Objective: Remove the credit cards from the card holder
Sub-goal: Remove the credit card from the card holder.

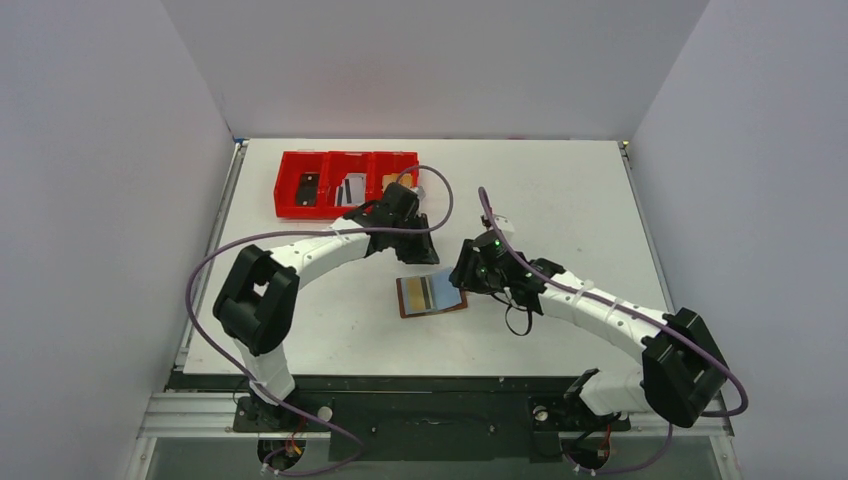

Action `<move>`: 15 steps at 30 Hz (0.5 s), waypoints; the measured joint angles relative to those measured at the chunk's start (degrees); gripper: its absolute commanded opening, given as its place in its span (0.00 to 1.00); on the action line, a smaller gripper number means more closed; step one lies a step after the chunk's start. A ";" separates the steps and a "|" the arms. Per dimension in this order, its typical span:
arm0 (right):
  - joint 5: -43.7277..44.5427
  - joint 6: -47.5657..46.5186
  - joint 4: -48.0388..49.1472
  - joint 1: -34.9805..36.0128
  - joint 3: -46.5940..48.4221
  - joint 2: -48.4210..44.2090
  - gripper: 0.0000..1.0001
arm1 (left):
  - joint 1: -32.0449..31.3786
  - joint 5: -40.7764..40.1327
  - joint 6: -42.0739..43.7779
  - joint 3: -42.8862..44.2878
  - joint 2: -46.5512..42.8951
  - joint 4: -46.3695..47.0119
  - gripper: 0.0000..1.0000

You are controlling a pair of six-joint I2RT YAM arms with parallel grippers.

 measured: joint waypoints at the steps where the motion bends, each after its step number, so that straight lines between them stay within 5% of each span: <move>1: -0.17 -0.15 -0.07 0.20 0.66 0.66 0.41 | 0.35 -0.37 0.11 -0.66 -0.70 -0.26 0.16; 15: -7.80 -0.98 3.50 4.00 7.45 15.52 0.40 | 4.33 -3.23 0.52 -13.38 -8.20 -2.45 0.16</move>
